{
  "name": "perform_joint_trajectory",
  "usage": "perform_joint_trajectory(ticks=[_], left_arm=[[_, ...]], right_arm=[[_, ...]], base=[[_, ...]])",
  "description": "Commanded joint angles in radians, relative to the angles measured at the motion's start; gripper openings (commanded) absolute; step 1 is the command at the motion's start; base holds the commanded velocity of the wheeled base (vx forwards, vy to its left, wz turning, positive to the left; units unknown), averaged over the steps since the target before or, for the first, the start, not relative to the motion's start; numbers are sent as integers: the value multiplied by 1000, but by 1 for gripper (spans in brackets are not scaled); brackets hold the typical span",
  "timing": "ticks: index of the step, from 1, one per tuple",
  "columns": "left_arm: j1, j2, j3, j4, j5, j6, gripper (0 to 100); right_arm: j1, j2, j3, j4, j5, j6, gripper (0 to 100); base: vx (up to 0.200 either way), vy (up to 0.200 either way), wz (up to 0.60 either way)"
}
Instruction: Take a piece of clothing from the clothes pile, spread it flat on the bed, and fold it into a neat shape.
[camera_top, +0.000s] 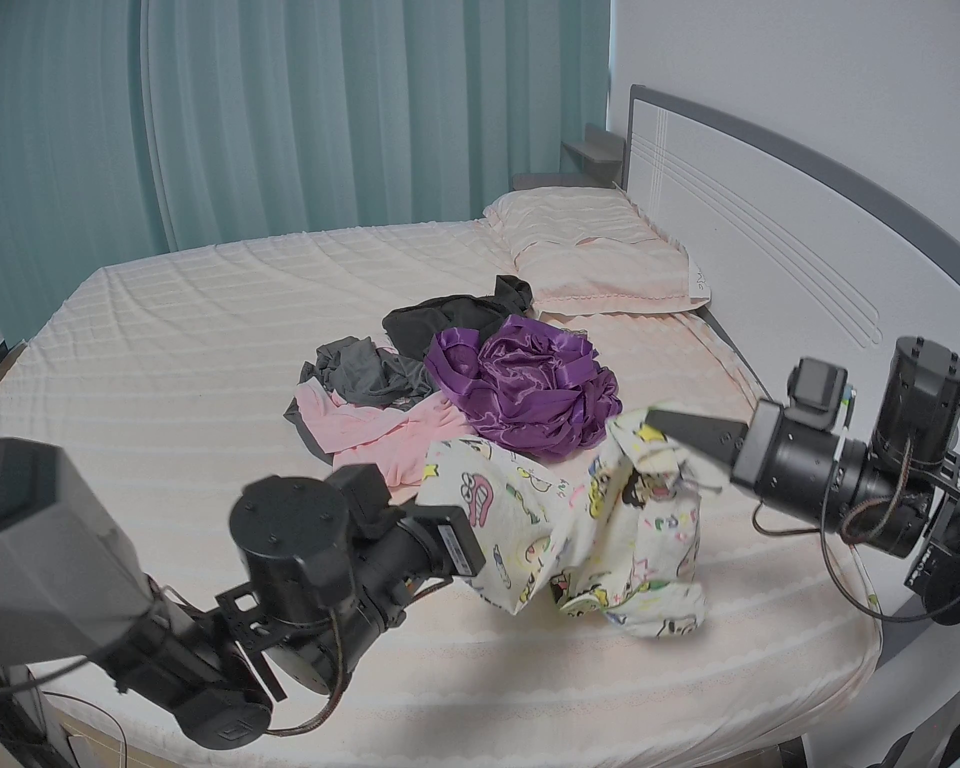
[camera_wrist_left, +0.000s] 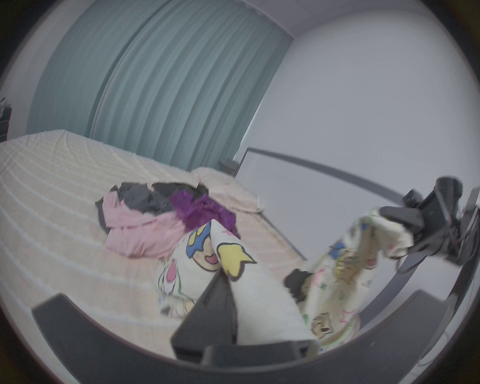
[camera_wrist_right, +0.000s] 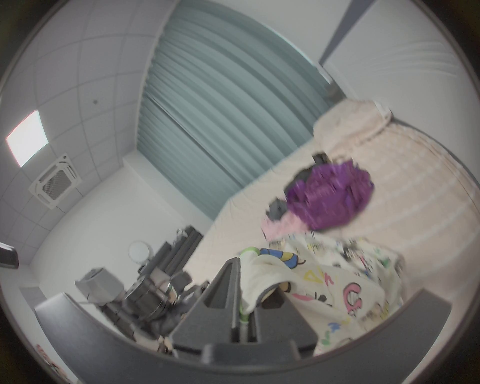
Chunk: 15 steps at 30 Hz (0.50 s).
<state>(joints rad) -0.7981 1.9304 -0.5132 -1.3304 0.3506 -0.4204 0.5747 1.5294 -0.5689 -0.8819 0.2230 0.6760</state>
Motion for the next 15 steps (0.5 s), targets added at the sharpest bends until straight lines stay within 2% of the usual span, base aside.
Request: perform_joint_trajectory(ticks=[1,3,8,11,12,15], left_arm=[[-35,-288,-111,112,16,-3,0],[-35,-352,-126,145,19,-1,0],[-33,-447,-102,203,16,-11,0],[-33,-442,-47,203,16,-29,0],[-33,-436,27,203,10,-61,0],[-33,-390,67,203,8,-98,0]], right_arm=[[62,123,-138,-186,-114,25,0],[62,94,-163,-239,-117,24,0],[59,52,-164,-238,-109,27,0],[57,58,-127,-238,-103,36,0],[68,77,-51,-239,-96,63,0],[86,114,4,-246,-100,73,0]], base=[[0,0,0],[0,0,0],[0,0,0],[0,0,0],[0,0,0],[0,0,0]])
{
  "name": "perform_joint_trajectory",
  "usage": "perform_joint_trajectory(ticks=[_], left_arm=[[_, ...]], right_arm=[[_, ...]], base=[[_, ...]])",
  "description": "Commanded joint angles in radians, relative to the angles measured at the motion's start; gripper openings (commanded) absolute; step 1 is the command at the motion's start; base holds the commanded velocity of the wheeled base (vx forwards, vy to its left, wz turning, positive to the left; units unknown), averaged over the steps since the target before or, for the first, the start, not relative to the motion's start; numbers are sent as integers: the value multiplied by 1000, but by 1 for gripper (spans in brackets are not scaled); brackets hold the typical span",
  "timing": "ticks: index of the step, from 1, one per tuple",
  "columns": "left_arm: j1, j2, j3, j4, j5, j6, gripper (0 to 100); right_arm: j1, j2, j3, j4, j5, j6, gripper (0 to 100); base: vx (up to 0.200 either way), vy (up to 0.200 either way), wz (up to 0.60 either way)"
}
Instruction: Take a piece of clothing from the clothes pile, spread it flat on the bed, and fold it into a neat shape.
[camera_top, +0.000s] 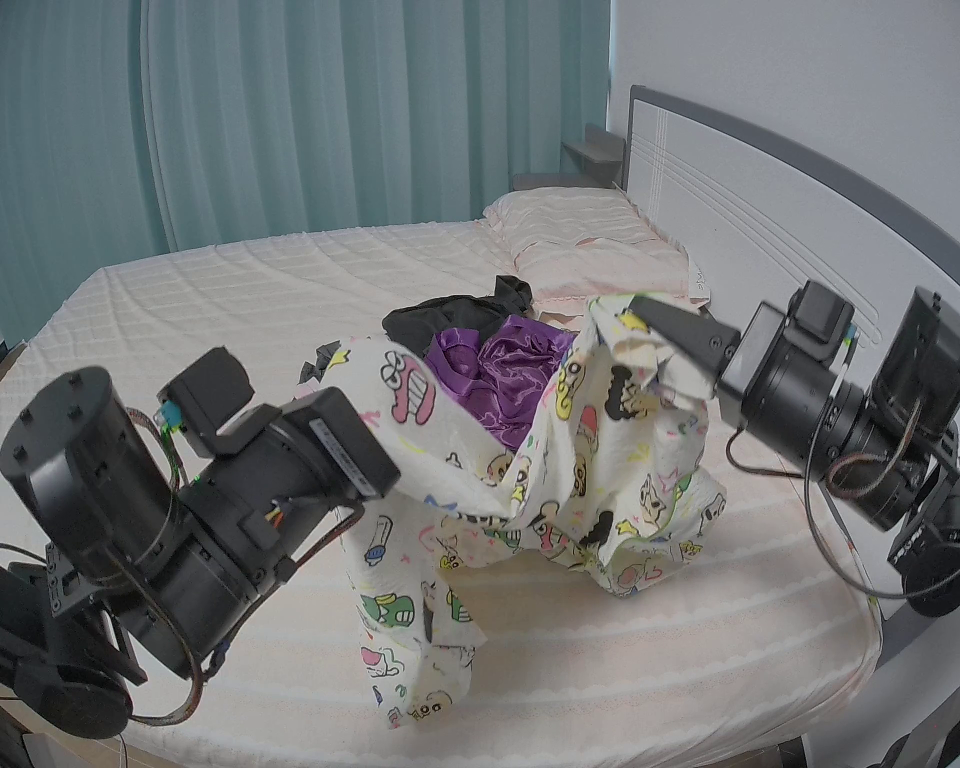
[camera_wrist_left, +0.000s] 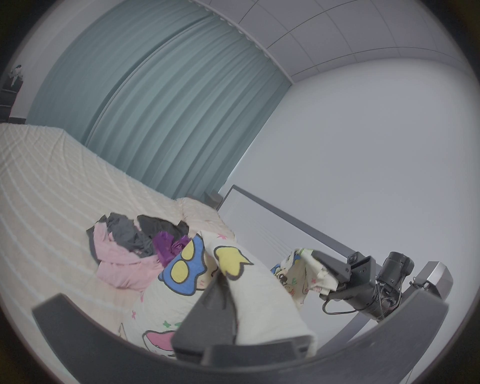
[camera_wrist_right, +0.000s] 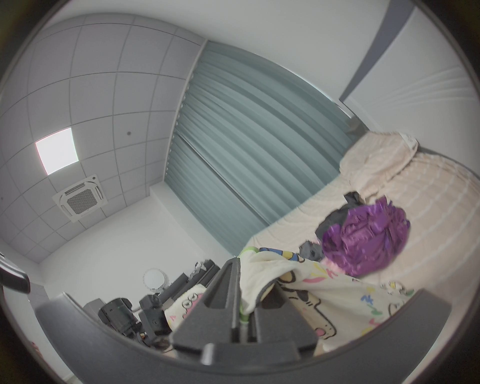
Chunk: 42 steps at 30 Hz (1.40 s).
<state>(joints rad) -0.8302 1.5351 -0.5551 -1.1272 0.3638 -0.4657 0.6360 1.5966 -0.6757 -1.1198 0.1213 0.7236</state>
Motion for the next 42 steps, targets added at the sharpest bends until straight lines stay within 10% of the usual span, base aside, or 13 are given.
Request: perform_joint_trajectory(ticks=[1,42], left_arm=[[0,39,118,-2,-2,-70,0],[14,138,221,-2,52,-192,0]], right_arm=[[27,63,130,-12,0,26,0],[82,88,282,-183,-9,25,0]], base=[[0,0,0],[-59,0,0]])
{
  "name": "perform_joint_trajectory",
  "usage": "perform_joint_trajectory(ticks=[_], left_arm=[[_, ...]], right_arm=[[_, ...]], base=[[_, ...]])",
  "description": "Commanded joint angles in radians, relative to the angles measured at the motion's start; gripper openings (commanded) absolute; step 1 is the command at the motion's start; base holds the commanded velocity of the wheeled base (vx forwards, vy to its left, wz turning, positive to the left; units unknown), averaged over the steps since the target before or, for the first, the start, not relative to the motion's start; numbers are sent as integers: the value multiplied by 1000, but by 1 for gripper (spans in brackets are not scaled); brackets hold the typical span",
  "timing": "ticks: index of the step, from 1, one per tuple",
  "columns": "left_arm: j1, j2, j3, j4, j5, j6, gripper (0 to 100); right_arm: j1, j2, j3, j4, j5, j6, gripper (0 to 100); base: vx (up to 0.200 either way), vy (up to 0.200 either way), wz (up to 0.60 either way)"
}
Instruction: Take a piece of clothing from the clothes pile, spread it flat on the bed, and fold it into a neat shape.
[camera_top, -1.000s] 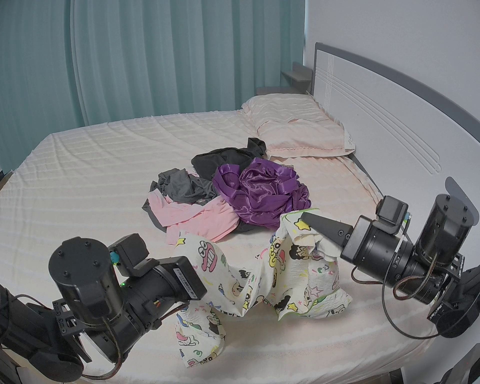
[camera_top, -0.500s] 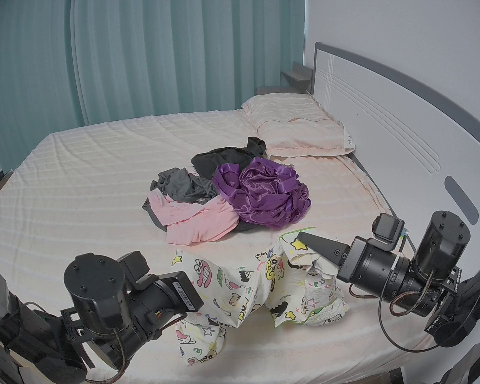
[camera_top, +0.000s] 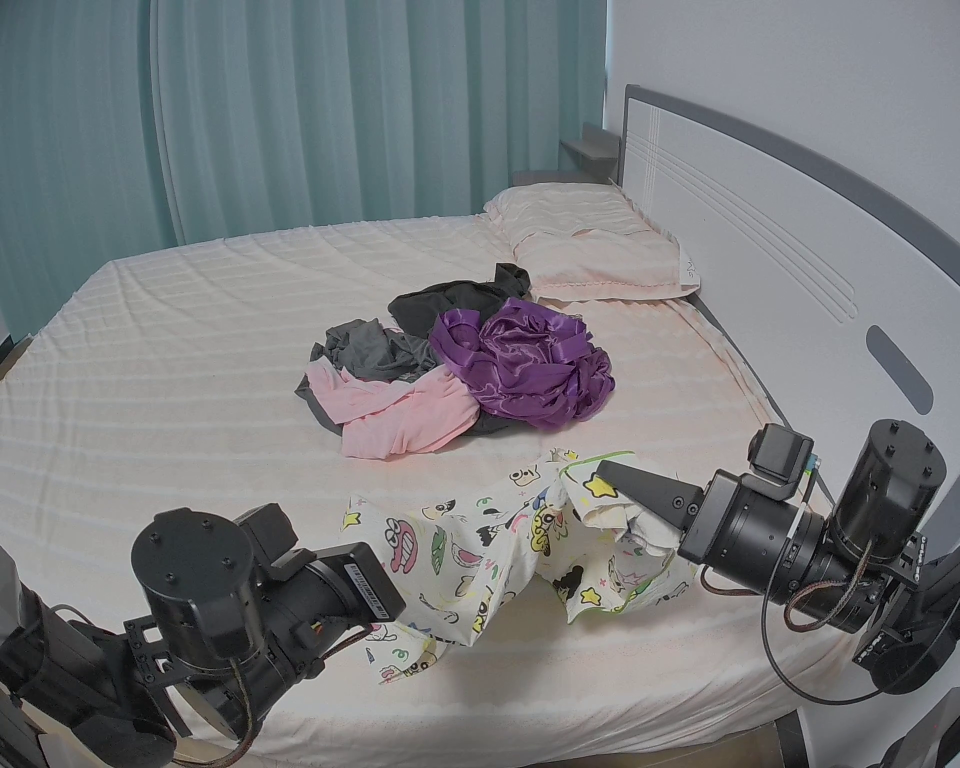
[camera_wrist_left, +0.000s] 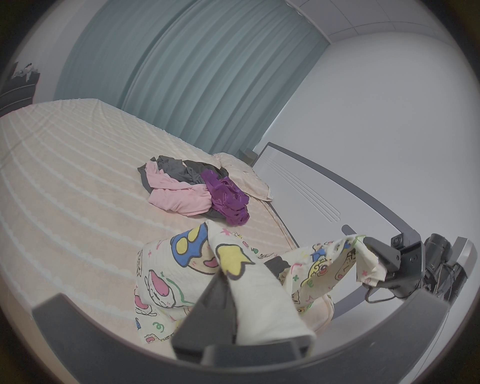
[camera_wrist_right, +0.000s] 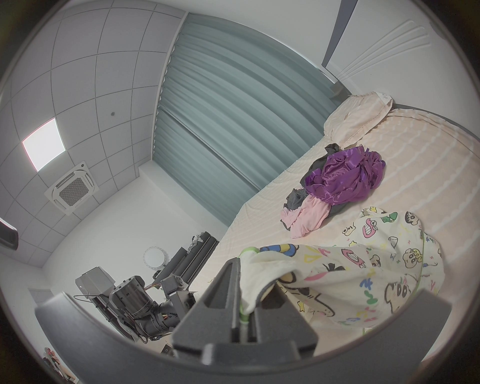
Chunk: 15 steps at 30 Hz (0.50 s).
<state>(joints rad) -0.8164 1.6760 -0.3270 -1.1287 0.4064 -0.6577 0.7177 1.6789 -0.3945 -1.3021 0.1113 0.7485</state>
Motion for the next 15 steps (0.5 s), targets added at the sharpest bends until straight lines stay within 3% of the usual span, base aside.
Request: perform_joint_trajectory(ticks=[1,3,15], left_arm=[[0,-4,-10,0,20,1,0],[2,-4,-21,0,40,1,0],[3,-18,-17,0,45,3,0]], right_arm=[[0,5,0,0,1,0,0],[0,1,0,0,1,0,0],[0,-7,0,0,1,0,0]], base=[[0,0,0],[0,0,0],[0,200,0]])
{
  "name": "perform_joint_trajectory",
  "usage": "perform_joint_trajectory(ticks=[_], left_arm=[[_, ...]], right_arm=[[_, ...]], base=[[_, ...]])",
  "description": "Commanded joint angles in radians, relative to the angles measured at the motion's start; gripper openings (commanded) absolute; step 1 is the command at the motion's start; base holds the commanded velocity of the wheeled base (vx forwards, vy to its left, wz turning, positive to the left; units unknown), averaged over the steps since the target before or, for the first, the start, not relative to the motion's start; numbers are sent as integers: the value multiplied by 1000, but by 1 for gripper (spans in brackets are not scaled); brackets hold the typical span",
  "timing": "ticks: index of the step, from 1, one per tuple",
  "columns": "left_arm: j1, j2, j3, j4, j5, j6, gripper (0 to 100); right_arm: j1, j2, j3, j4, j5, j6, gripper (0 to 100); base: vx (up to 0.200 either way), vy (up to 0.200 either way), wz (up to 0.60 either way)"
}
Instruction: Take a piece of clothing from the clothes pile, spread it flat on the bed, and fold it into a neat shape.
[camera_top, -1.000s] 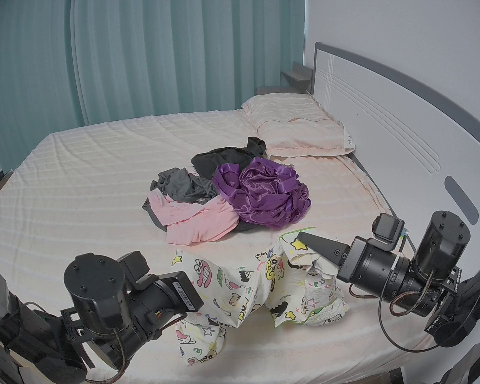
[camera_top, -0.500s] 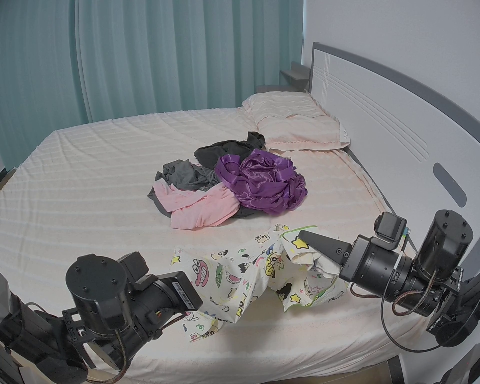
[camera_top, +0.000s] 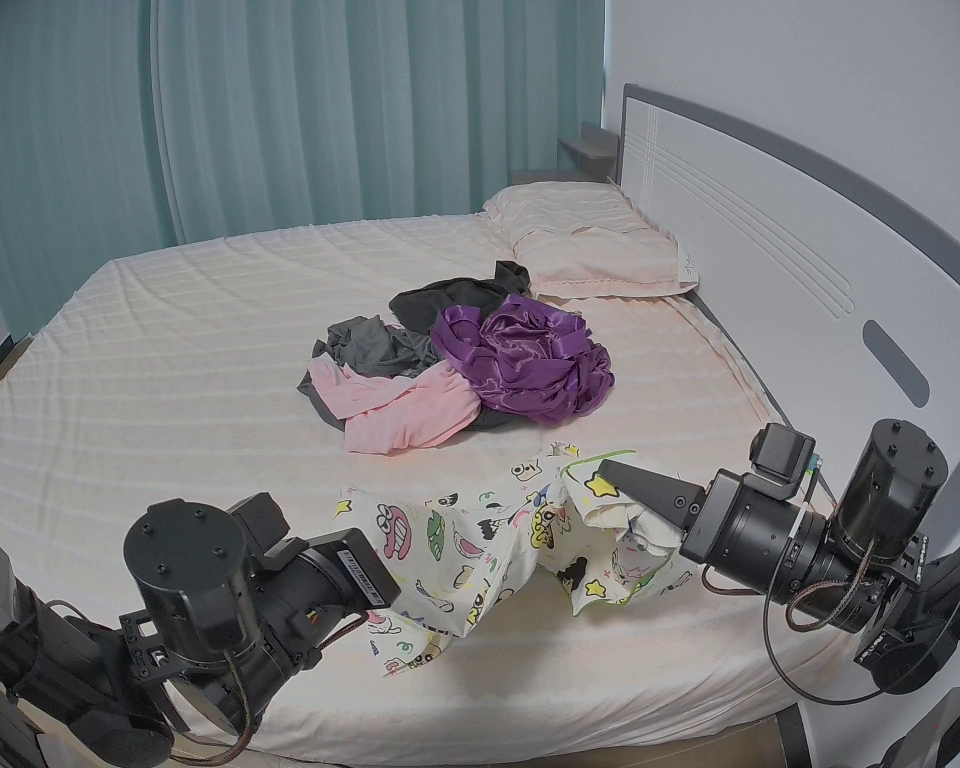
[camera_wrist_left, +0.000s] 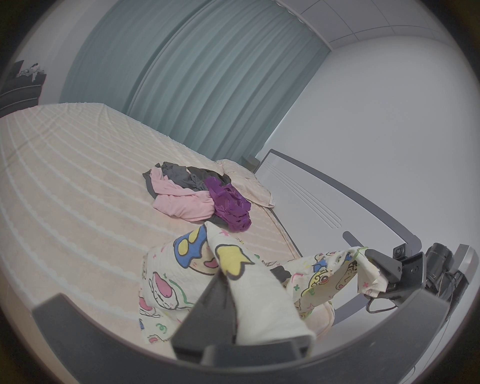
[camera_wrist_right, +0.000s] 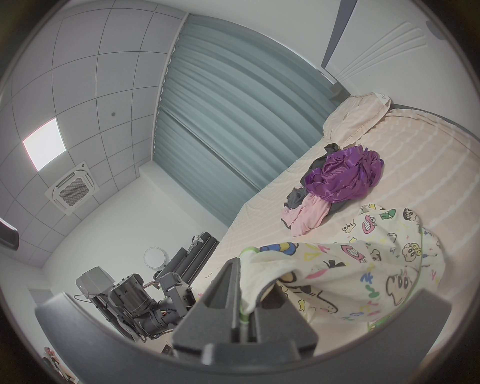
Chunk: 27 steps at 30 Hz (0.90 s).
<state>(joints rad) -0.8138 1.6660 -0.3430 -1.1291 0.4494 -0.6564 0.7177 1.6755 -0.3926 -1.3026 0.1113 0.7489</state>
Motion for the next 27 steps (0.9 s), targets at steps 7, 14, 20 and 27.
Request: perform_joint_trajectory(ticks=[7,14,20,27], left_arm=[[1,-20,-2,2,14,4,0],[2,-58,-10,6,48,23,0],[22,-87,-10,6,49,47,0],[25,-114,-10,6,49,57,0]], right_arm=[[0,-10,-2,0,-1,0,0],[2,-11,-17,0,1,-3,0],[39,-11,-58,14,-2,-14,0],[54,-8,-81,16,-2,-39,0]], base=[[0,200,0],[0,200,0],[0,200,0],[0,200,0]])
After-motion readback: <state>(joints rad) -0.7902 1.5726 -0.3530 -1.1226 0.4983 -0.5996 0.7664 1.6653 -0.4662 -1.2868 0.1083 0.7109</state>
